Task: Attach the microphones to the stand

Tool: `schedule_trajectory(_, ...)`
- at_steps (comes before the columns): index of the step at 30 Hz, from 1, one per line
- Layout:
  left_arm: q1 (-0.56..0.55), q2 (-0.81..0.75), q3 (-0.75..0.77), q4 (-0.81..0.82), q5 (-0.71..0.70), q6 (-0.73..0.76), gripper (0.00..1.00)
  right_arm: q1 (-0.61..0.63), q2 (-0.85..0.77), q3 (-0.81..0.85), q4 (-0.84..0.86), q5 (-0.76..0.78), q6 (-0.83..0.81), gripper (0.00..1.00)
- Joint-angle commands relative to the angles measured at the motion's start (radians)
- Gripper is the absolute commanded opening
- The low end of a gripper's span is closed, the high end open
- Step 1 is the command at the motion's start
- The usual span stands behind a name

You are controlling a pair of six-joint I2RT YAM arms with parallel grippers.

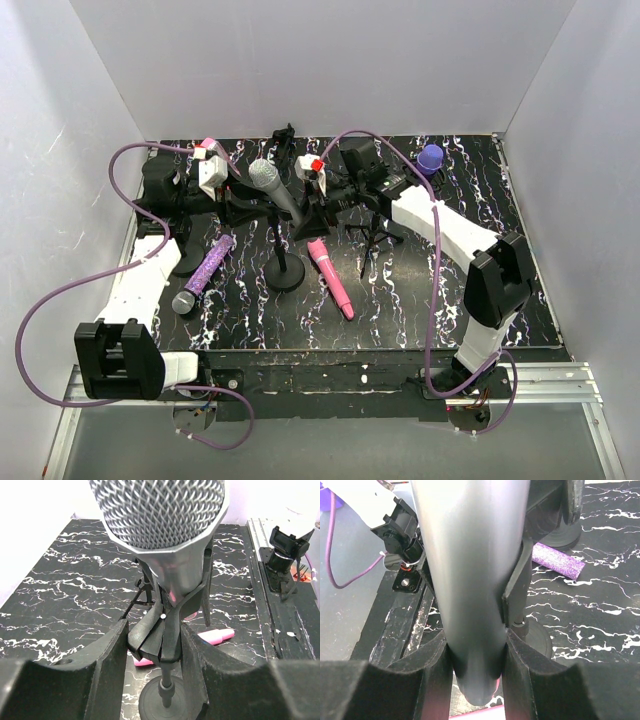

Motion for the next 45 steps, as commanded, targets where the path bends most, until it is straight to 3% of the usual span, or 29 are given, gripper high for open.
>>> schedule_trajectory(1,-0.030,-0.048,-0.029,-0.019,0.048,-0.038,0.22,0.011,0.030,-0.048,0.161,0.100,0.147,0.01)
schedule_trajectory(9,-0.036,-0.070,-0.083,0.125,0.025,-0.191,0.44,0.042,0.063,-0.059,0.247,0.144,0.248,0.01)
schedule_trajectory(17,-0.038,-0.100,-0.126,0.248,-0.002,-0.311,0.55,0.051,0.057,-0.148,0.400,0.163,0.353,0.01)
schedule_trajectory(22,-0.039,-0.104,-0.115,0.236,-0.006,-0.315,0.54,0.051,0.056,-0.155,0.411,0.183,0.354,0.02)
schedule_trajectory(24,-0.038,-0.106,-0.112,0.221,-0.009,-0.314,0.49,0.051,0.046,-0.160,0.408,0.190,0.354,0.17)
schedule_trajectory(27,-0.038,-0.117,-0.111,0.196,-0.012,-0.302,0.50,0.051,0.023,-0.169,0.402,0.189,0.342,0.34)
schedule_trajectory(31,-0.038,-0.152,-0.112,0.152,-0.028,-0.268,0.67,0.049,-0.015,-0.175,0.393,0.183,0.324,0.53)
schedule_trajectory(36,-0.038,-0.216,-0.097,0.032,-0.101,-0.182,0.94,0.043,-0.062,-0.145,0.304,0.192,0.278,0.79)
schedule_trajectory(37,-0.038,-0.230,-0.092,0.006,-0.121,-0.164,0.98,0.040,-0.072,-0.140,0.290,0.192,0.270,0.81)
schedule_trajectory(45,-0.035,-0.360,-0.069,-0.175,-0.308,-0.068,0.98,0.037,-0.144,-0.091,0.129,0.137,0.181,0.87)
